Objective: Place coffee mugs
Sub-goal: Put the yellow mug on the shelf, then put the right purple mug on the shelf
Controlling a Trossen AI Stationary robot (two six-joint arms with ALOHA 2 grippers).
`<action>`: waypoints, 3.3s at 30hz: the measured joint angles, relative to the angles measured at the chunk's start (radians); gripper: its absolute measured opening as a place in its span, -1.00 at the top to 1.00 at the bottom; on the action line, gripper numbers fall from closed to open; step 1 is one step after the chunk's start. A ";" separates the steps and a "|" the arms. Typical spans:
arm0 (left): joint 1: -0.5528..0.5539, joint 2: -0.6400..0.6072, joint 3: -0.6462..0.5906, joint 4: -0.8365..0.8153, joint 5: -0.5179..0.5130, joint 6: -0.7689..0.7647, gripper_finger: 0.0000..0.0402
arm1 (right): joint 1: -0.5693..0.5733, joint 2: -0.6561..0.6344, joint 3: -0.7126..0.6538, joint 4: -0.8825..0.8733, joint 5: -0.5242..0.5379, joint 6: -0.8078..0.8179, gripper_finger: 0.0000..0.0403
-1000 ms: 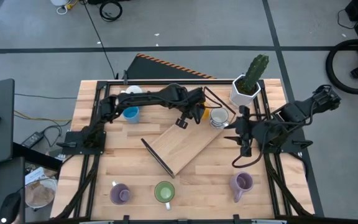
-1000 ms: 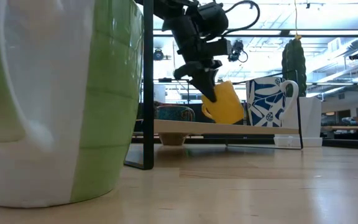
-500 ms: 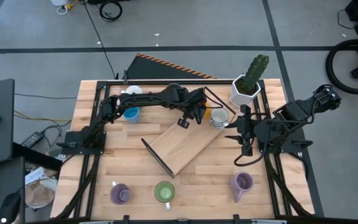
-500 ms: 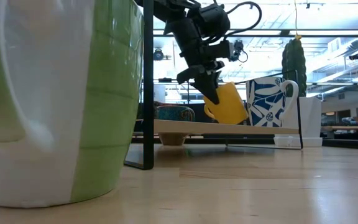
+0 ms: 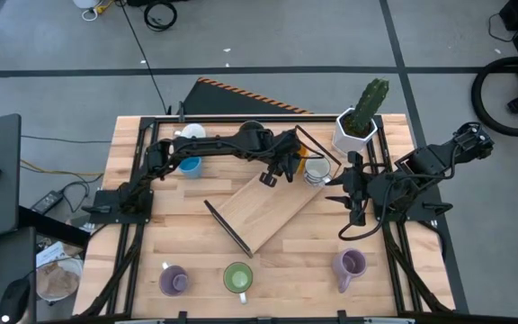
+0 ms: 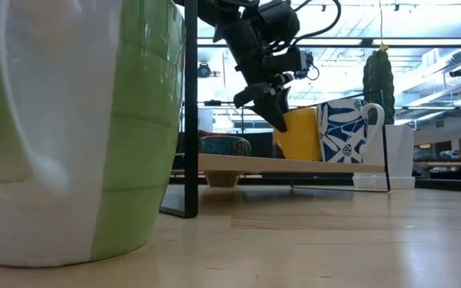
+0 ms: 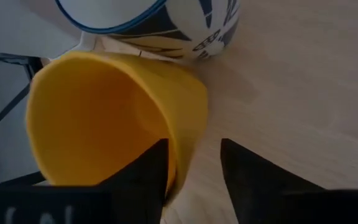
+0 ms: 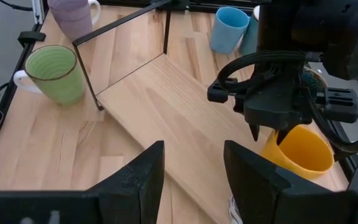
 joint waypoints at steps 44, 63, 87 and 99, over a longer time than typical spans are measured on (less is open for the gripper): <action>0.265 -0.105 -0.001 0.124 0.257 -0.524 0.27 | -0.003 -0.024 0.000 0.027 -0.021 -0.026 0.15; 0.186 -0.153 -0.001 -0.095 0.096 -0.495 0.41 | -0.004 -0.024 -0.059 0.059 -0.030 -0.082 0.15; -0.197 -0.217 -0.066 -0.129 -0.008 -0.366 0.41 | 0.182 0.380 0.039 -0.035 -0.237 0.478 0.15; -0.214 -0.317 -0.248 0.103 0.029 -0.323 0.41 | 0.241 0.553 0.230 -0.258 -0.366 0.911 0.15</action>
